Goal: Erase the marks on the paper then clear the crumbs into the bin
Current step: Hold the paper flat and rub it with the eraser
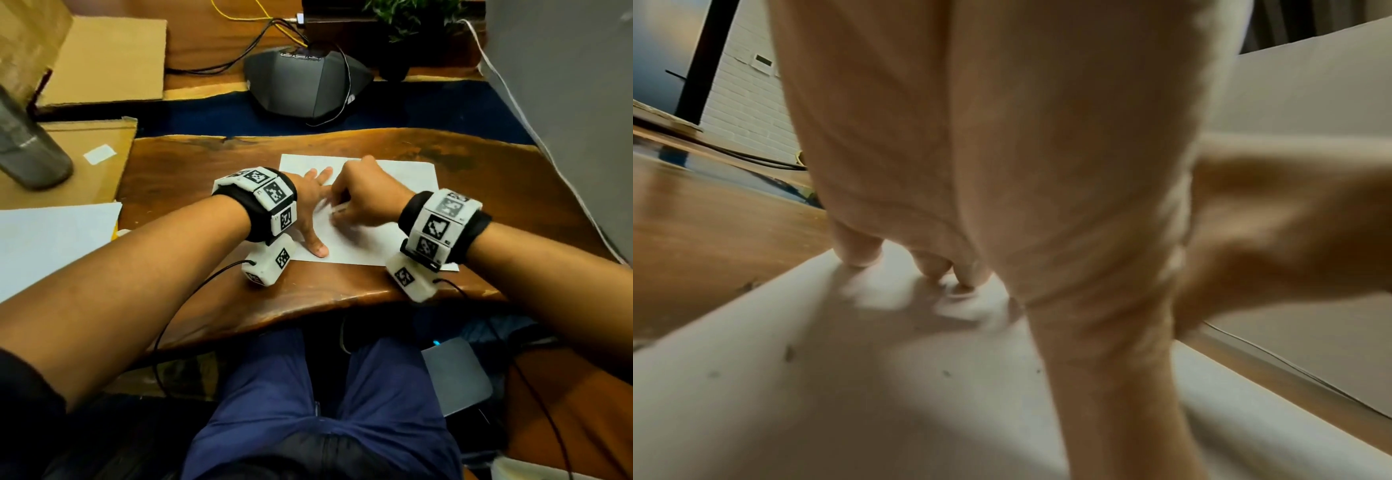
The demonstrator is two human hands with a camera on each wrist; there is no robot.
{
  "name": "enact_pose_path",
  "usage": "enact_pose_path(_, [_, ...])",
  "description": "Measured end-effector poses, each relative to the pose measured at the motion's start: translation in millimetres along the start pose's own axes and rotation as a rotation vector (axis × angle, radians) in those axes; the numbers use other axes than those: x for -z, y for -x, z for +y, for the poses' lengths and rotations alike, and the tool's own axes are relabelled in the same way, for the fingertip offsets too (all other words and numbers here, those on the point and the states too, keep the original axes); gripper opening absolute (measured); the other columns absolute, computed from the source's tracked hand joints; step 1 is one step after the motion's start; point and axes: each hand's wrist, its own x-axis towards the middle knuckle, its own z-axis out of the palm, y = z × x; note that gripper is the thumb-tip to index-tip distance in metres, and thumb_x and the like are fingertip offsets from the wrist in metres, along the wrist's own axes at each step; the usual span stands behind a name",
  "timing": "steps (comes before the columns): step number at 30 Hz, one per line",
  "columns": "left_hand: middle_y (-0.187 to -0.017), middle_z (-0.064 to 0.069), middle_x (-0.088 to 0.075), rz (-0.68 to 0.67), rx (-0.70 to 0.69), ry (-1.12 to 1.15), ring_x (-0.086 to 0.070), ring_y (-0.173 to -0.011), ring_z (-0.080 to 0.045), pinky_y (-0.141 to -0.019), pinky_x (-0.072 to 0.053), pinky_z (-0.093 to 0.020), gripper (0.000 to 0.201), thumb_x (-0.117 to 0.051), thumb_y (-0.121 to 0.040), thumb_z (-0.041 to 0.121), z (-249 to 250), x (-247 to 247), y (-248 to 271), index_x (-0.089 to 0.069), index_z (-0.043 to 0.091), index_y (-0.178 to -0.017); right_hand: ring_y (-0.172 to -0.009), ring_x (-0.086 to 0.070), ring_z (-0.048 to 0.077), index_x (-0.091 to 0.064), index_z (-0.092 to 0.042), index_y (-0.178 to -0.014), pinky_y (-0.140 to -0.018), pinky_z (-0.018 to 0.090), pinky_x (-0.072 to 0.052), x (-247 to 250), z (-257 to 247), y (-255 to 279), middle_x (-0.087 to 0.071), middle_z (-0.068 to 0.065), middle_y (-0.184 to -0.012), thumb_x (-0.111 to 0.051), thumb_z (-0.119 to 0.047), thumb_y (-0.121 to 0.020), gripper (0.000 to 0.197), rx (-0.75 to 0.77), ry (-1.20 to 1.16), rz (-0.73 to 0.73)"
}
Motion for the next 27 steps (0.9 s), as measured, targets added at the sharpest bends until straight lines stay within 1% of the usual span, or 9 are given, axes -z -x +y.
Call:
enact_pose_path(2, [-0.163,-0.004,0.019,0.004,-0.007,0.008,0.004,-0.151,-0.028,-0.120,-0.011,-0.048,0.131,-0.082,-0.064,0.060,1.9,2.1,0.8,0.007,0.033,-0.156,-0.065,-0.061,0.013,-0.079,-0.015,-0.077,-0.062,0.025,-0.049,0.3,-2.6,3.2,-0.072,-0.001,-0.072,-0.083,-0.023,-0.074,0.009,0.011,-0.020,-0.060])
enact_pose_path(5, [-0.161,0.001,0.024,0.001,-0.016,0.005,0.014,-0.150,-0.024,-0.119,-0.008,-0.053,0.137,-0.083,-0.057,0.064,-0.3,-2.0,-5.7,0.013,0.043,-0.152,-0.067,-0.058,0.016,-0.078,-0.014,-0.076,-0.058,0.022,-0.040,12.1,14.0,-6.1,-0.072,0.004,-0.073,-0.082,-0.024,-0.075,0.011,-0.082,0.008,0.031])
enact_pose_path(10, [-0.161,-0.003,0.024,-0.008,-0.003,-0.008,0.008,-0.151,-0.028,-0.120,-0.010,-0.050,0.135,-0.081,-0.062,0.063,1.3,0.7,-2.4,0.013,0.035,-0.154,-0.065,-0.062,0.010,-0.077,-0.016,-0.075,-0.060,0.024,-0.050,2.6,-0.1,5.5,-0.070,-0.003,-0.071,-0.083,-0.024,-0.076,0.010,0.034,-0.011,-0.101])
enact_pose_path(13, [-0.161,0.001,0.026,-0.009,-0.011,-0.020,0.015,-0.150,-0.025,-0.120,-0.010,-0.055,0.137,-0.082,-0.056,0.067,-0.8,-1.5,-7.9,0.014,0.045,-0.151,-0.070,-0.065,0.018,-0.078,-0.012,-0.077,-0.056,0.024,-0.045,12.1,16.7,-1.3,-0.070,0.001,-0.070,-0.084,-0.026,-0.074,0.016,-0.079,-0.043,0.011])
enact_pose_path(17, [-0.162,-0.005,0.021,-0.017,-0.010,-0.018,0.004,-0.151,-0.030,-0.120,-0.011,-0.050,0.137,-0.081,-0.062,0.064,0.9,1.8,-1.2,0.015,0.033,-0.154,-0.064,-0.059,0.006,-0.077,-0.017,-0.076,-0.059,0.019,-0.045,-2.0,-5.5,13.5,-0.069,-0.005,-0.070,-0.082,-0.023,-0.075,0.008,0.077,-0.035,-0.129])
enact_pose_path(19, [-0.162,-0.004,0.022,-0.013,-0.019,-0.009,0.007,-0.151,-0.029,-0.120,-0.010,-0.050,0.137,-0.081,-0.060,0.065,0.4,0.9,-4.1,0.014,0.035,-0.154,-0.060,-0.056,0.001,-0.078,-0.017,-0.076,-0.061,0.019,-0.047,2.0,-1.9,9.6,-0.069,-0.007,-0.070,-0.083,-0.026,-0.074,0.011,0.057,-0.043,-0.128])
enact_pose_path(22, [-0.161,-0.001,0.025,-0.004,-0.009,-0.030,0.012,-0.150,-0.027,-0.118,-0.011,-0.054,0.134,-0.081,-0.056,0.068,-0.3,-1.5,-5.5,0.009,0.043,-0.153,-0.061,-0.058,0.008,-0.079,-0.013,-0.077,-0.063,0.027,-0.047,9.2,12.2,-1.0,-0.070,-0.002,-0.070,-0.083,-0.025,-0.074,0.013,-0.046,-0.046,0.005])
enact_pose_path(24, [-0.162,-0.004,0.021,-0.008,0.004,-0.027,0.004,-0.151,-0.029,-0.118,-0.013,-0.051,0.133,-0.082,-0.062,0.062,2.8,1.0,0.2,0.011,0.035,-0.154,-0.064,-0.061,0.013,-0.079,-0.013,-0.078,-0.060,0.026,-0.048,1.6,0.9,5.2,-0.071,0.000,-0.073,-0.082,-0.020,-0.075,0.008,0.021,-0.024,-0.040])
enact_pose_path(27, [-0.162,-0.005,0.021,-0.010,-0.011,-0.001,0.003,-0.151,-0.029,-0.120,-0.011,-0.047,0.135,-0.082,-0.064,0.059,5.7,4.2,2.1,0.016,0.030,-0.154,-0.063,-0.060,0.006,-0.076,-0.015,-0.075,-0.058,0.018,-0.046,-1.4,-6.1,13.7,-0.068,-0.006,-0.070,-0.084,-0.023,-0.074,0.012,0.075,-0.050,-0.133])
